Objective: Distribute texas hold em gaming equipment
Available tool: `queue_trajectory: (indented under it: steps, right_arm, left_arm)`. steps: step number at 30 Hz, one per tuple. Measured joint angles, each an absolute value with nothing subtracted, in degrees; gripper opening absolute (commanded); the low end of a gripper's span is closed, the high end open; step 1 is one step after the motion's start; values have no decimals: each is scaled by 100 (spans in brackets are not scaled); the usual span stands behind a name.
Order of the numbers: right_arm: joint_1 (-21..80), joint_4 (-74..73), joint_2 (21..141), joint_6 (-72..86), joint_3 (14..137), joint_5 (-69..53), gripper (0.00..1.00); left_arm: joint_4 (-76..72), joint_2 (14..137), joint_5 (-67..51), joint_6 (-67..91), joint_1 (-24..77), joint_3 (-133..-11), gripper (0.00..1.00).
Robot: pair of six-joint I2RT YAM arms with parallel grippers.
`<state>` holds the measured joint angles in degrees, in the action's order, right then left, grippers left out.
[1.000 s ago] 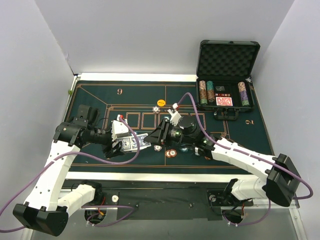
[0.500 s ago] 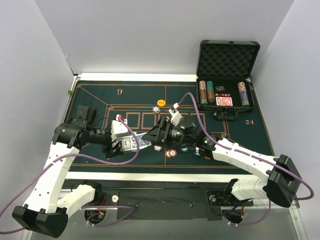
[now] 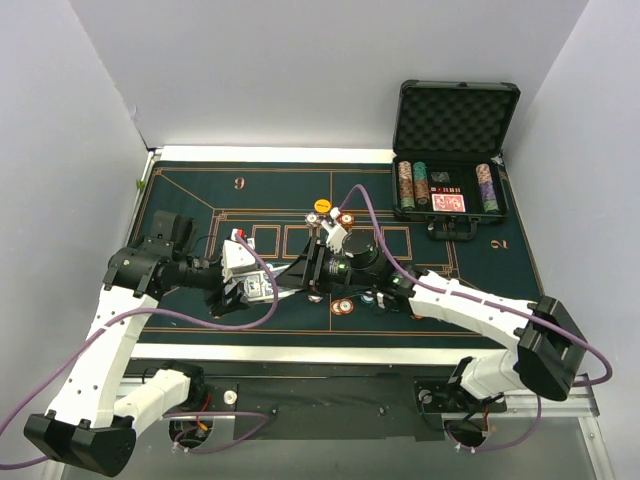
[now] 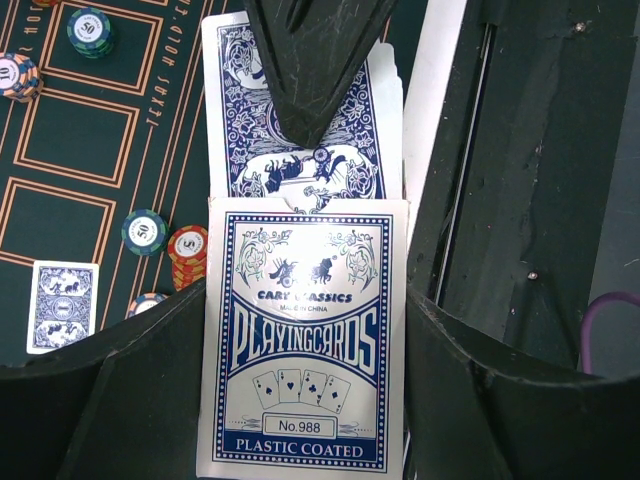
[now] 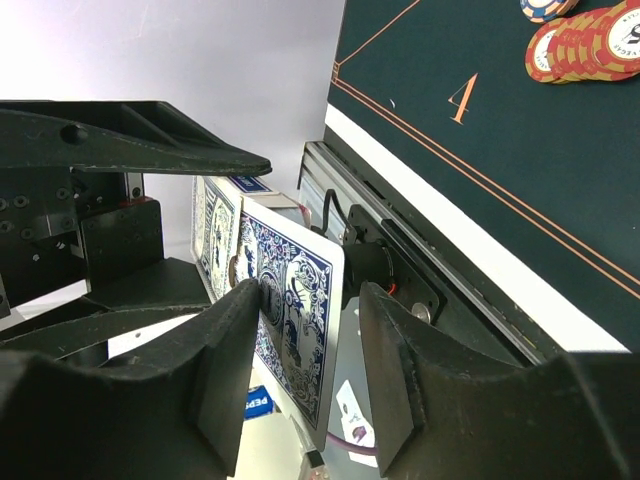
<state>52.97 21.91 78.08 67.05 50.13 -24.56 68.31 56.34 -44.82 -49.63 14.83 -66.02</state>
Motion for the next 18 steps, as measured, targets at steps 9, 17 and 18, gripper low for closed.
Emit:
queue_trajectory:
  steps: [9,17,18]
  right_arm:
    - [5201,1964,7358,6615,4862,-2377,34]
    - [5083,1785,7100,6595,4803,-2318,22]
    - [5061,1772,7065,6598,4788,-2316,20]
  left_arm:
    - [6746,5623,-4617,-4866,1483,-6602,37]
    - [6694,5581,-4661,-4842,1483,-6602,37]
    - [6694,5577,-4661,-4842,1483,-6602,36]
